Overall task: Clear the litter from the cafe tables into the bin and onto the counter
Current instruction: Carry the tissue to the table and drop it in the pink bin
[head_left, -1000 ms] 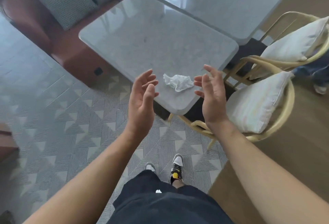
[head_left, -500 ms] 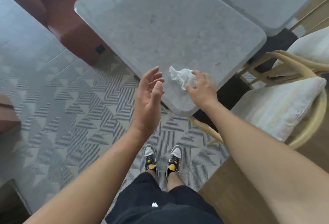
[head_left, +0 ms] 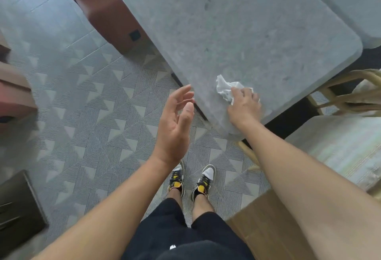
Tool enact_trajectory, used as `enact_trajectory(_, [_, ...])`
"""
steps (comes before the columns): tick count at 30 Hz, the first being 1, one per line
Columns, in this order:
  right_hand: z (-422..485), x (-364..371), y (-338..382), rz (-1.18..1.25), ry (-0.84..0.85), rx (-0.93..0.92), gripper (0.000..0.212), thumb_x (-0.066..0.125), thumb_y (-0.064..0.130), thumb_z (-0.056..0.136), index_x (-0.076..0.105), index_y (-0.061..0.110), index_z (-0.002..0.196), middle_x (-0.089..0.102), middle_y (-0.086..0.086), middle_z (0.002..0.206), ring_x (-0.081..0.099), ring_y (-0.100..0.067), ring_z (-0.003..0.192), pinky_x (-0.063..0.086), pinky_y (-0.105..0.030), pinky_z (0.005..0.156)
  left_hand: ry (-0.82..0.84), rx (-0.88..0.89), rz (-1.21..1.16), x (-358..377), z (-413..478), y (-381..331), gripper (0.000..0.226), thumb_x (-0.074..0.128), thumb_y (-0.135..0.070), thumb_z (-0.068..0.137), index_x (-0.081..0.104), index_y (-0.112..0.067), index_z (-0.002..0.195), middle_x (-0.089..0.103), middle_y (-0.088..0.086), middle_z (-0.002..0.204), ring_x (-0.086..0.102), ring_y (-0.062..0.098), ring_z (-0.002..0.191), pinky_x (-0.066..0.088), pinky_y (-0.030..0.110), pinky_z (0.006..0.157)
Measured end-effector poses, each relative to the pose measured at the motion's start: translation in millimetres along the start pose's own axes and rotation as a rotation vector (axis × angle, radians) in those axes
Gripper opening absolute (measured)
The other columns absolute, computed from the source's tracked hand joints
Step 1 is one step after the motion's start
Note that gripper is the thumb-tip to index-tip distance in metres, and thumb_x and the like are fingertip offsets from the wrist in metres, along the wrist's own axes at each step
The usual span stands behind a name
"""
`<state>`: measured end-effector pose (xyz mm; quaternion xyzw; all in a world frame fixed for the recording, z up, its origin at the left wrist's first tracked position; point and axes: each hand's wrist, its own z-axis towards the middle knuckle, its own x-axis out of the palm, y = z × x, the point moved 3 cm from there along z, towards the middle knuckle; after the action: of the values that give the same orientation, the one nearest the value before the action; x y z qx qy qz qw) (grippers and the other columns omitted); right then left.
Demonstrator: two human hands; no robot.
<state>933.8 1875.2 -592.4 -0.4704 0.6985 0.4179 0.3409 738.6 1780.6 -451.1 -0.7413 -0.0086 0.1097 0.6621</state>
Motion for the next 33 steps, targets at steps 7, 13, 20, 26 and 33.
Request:
enact_trajectory(7, [-23,20,26,0.002,-0.003,-0.112,0.022,0.053,0.009,0.101,0.062,0.013,0.12,0.055,-0.013,0.128,0.051,-0.033,0.115,0.047,-0.043,0.095,-0.1,-0.034,0.017,-39,-15,1,0.047,0.048,-0.045,0.098,0.053,-0.024,0.14,0.061,0.003,0.134,0.06,0.018,0.128,0.053,0.05,0.108])
enact_trajectory(13, [-49,31,60,0.264,0.104,-0.121,0.024,0.057,0.007,0.093,0.066,0.019,0.113,0.057,-0.008,0.122,0.056,-0.028,0.1,0.039,-0.033,0.081,-0.218,-0.044,0.003,-81,-36,1,0.04,0.049,-0.047,0.098,0.054,-0.034,0.136,0.061,-0.001,0.133,0.06,0.017,0.128,0.054,0.051,0.108])
enact_trajectory(20, [-112,23,161,0.473,0.18,-0.413,0.019,0.062,0.011,0.094,0.06,0.029,0.099,0.064,-0.003,0.102,0.058,-0.01,0.082,0.041,-0.015,0.067,-0.341,-0.122,-0.028,-140,-71,15,0.042,0.058,-0.043,0.097,0.053,-0.034,0.138,0.056,0.003,0.139,0.058,0.015,0.129,0.053,0.022,0.097])
enact_trajectory(26, [-206,20,261,0.616,0.363,-0.677,0.016,0.066,0.008,0.096,0.066,0.021,0.105,0.066,0.0,0.101,0.06,-0.013,0.085,0.052,-0.03,0.076,-0.408,-0.154,0.003,-202,-123,18,0.067,0.058,-0.017,0.093,0.039,-0.057,0.143,0.037,0.0,0.155,0.043,0.01,0.143,0.049,0.016,0.102])
enact_trajectory(33, [-343,33,356,0.616,0.633,-0.905,0.021,0.067,0.003,0.095,0.065,0.024,0.092,0.066,-0.006,0.089,0.063,-0.019,0.083,0.057,-0.051,0.084,-0.497,-0.108,0.088,-288,-230,18,0.108,0.076,0.004,0.088,0.015,-0.051,0.157,0.019,0.003,0.165,0.044,0.005,0.146,0.05,0.025,0.112])
